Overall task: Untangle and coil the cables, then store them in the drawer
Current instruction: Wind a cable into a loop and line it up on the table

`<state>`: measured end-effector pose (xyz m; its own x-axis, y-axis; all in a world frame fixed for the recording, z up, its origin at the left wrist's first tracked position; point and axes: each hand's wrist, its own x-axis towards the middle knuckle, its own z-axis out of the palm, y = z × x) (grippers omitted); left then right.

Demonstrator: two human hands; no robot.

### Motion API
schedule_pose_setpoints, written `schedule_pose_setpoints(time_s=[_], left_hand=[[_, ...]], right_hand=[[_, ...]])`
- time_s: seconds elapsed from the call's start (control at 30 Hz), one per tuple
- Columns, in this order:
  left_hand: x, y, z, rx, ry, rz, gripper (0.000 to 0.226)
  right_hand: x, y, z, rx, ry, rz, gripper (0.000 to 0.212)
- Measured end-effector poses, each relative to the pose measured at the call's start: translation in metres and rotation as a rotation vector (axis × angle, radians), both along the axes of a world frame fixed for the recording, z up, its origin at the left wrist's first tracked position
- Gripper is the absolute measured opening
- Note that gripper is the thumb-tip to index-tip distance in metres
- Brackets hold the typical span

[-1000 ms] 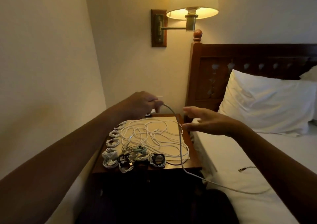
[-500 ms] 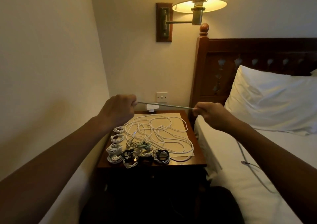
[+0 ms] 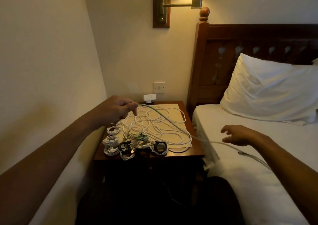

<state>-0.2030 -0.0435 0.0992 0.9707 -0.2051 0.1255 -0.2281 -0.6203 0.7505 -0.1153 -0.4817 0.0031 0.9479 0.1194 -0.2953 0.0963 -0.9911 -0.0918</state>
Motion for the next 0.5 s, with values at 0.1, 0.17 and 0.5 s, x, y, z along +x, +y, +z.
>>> schedule_pose_setpoints(time_s=[0.1,0.17,0.5], left_hand=[[-0.001,-0.037,0.007,-0.006,-0.002,-0.109,0.037],[0.001,-0.058,0.008,-0.007,-0.005,-0.129,0.039],[-0.009,-0.024,-0.004,-0.339,0.295,-0.11,0.039]], right_hand=[[-0.031,0.067,0.043,0.533,-0.033,0.167,0.05],[-0.057,0.116,0.072,0.998,0.135,0.228,0.049],[-0.026,0.113,0.039,0.676,-0.455,0.245,0.02]])
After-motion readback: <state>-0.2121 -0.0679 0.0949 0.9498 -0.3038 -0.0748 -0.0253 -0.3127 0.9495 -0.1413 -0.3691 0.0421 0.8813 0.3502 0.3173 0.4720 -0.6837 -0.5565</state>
